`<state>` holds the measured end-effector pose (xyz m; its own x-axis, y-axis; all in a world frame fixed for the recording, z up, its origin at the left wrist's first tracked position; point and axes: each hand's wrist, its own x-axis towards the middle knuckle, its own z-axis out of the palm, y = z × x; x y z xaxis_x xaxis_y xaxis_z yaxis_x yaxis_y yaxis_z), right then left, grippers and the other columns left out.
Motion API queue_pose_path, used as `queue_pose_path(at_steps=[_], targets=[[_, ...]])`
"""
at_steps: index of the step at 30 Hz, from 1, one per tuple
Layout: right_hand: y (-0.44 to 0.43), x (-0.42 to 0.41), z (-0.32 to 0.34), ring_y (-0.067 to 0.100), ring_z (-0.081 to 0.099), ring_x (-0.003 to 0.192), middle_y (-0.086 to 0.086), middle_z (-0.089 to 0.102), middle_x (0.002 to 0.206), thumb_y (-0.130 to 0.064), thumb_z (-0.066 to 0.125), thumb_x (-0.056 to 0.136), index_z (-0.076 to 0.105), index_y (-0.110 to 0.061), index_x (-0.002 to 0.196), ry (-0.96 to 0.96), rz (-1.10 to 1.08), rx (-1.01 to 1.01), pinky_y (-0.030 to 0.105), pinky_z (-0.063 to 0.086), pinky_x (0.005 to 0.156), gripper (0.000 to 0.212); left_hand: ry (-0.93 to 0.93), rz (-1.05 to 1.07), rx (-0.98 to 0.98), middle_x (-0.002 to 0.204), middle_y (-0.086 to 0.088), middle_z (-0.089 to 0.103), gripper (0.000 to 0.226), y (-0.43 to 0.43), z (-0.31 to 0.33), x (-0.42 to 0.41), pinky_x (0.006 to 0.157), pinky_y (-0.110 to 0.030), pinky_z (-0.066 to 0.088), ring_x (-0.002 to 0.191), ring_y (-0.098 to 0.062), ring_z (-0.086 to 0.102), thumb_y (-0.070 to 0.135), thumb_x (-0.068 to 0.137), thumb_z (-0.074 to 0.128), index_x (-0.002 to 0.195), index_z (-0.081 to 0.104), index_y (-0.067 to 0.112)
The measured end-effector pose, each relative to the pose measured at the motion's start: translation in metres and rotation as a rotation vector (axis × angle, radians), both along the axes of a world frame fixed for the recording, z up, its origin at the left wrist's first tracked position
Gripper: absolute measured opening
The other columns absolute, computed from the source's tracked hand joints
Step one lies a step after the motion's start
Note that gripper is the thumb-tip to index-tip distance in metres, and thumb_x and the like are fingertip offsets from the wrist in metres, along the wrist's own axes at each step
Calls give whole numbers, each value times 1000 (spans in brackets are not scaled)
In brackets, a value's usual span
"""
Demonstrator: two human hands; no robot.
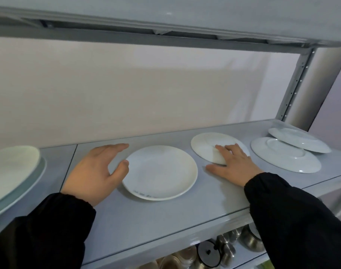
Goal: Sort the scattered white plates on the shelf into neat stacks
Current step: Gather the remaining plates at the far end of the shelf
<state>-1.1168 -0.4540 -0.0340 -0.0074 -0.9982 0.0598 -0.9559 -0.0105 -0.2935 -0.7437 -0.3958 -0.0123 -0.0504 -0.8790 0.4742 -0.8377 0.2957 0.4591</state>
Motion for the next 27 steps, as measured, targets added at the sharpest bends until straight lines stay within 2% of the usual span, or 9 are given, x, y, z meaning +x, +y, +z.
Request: queue_pose_path(at_steps=[5,8,12,17,23,27], targets=[[19,0,1,15,20,143,-7,27,148,-83,49,75,28,-39,147,-12,22,-36,44,22,117,86,8,-10,19,131,21,51,56,-1,0,0,95,-27,36,123,-6,40,56,81,40,135,50,41],[34,-3,4,15,22,142,-7,27,146,-81,49,77,29,-38,146,16,53,-6,42,25,116,84,36,-25,38,129,23,49,54,1,0,0,97,-28,36,125,-5,40,57,81,40,133,50,44],[55,-7,8,14,25,137,-9,29,139,-82,50,75,32,-38,141,37,87,5,40,29,114,81,105,-61,47,121,28,46,38,8,4,-2,96,-32,40,121,-9,46,55,81,43,118,44,59],[82,-13,5,10,28,131,-14,29,130,-89,46,68,34,-41,135,2,130,-6,36,30,112,84,105,-52,46,123,24,49,33,9,5,-3,92,-31,39,122,-13,47,47,90,54,118,43,60],[108,-16,3,8,28,130,-16,28,129,-87,47,71,34,-42,132,-11,168,-44,31,29,110,77,136,-68,74,122,25,50,29,11,5,-4,97,-36,42,121,-13,48,57,82,47,110,44,65],[119,-17,4,7,26,132,-15,26,133,-85,54,70,36,-39,132,-27,193,-62,25,26,106,79,141,-75,90,121,23,49,35,13,4,-6,98,-36,40,121,-14,48,35,94,56,109,43,64]])
